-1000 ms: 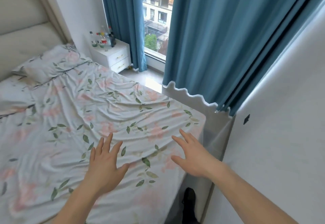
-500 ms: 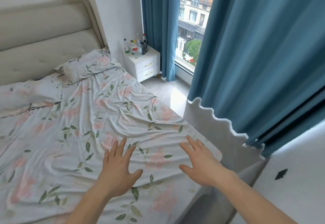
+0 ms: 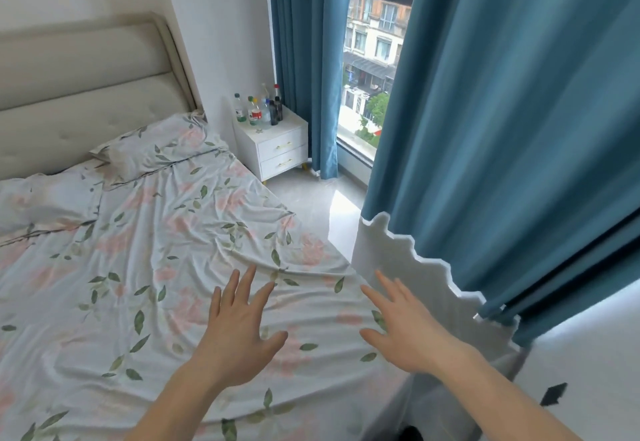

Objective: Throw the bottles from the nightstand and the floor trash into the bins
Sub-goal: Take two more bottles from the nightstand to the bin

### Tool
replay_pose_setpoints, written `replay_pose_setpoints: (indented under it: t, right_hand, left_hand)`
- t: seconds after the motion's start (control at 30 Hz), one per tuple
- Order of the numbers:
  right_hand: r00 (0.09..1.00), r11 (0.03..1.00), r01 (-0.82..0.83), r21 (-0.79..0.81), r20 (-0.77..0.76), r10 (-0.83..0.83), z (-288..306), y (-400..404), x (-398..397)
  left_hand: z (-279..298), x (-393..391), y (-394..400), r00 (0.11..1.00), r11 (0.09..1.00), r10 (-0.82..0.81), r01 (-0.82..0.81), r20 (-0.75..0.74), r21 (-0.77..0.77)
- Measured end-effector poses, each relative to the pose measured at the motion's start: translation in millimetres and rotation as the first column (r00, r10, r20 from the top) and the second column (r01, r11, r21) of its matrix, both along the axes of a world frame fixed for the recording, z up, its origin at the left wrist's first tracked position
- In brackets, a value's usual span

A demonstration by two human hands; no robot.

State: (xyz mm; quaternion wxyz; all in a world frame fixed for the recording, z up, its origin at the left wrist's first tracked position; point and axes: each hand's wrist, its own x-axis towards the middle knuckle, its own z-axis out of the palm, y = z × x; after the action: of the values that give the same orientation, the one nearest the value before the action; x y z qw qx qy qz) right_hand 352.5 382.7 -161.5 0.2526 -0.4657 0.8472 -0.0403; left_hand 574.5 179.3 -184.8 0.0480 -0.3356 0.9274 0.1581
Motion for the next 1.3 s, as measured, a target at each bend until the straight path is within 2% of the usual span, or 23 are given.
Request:
replay_pose_setpoints:
  t: [0.3, 0.53, 0.83, 1.07, 1.3]
  right_hand:
    - [0.989, 0.989, -0.147, 0.004, 0.008, 0.147, -4.5, -13.7, -158.5]
    - [0.972, 0.973, -0.23, 0.032, -0.04, 0.231, 29.9, -3.0, -288.2]
    - [0.965, 0.961, -0.264, -0.087, -0.016, 0.264, 30.1, -29.8, -361.8]
    - [0.965, 0.965, -0.261, -0.022, -0.043, 0.26, 37.1, -28.2, -422.5]
    - [0.955, 0.954, -0.294, -0.056, 0.018, 0.295, 25.3, -65.2, -526.1]
  left_hand:
    - [-1.2, -134.7, 24.1, 0.983, 0.983, 0.181, -0.181, 0.014, -0.004]
    - [15.9, -256.8, 47.3, 0.966, 0.967, 0.254, -0.254, -0.045, -0.003]
    - [23.4, -320.7, 33.5, 0.958, 0.959, 0.28, -0.283, -0.066, -0.036]
    - [12.9, -387.5, 25.1, 0.967, 0.969, 0.243, -0.245, -0.074, -0.024]
    - [8.8, -485.8, -2.6, 0.941, 0.944, 0.325, -0.329, -0.093, -0.029]
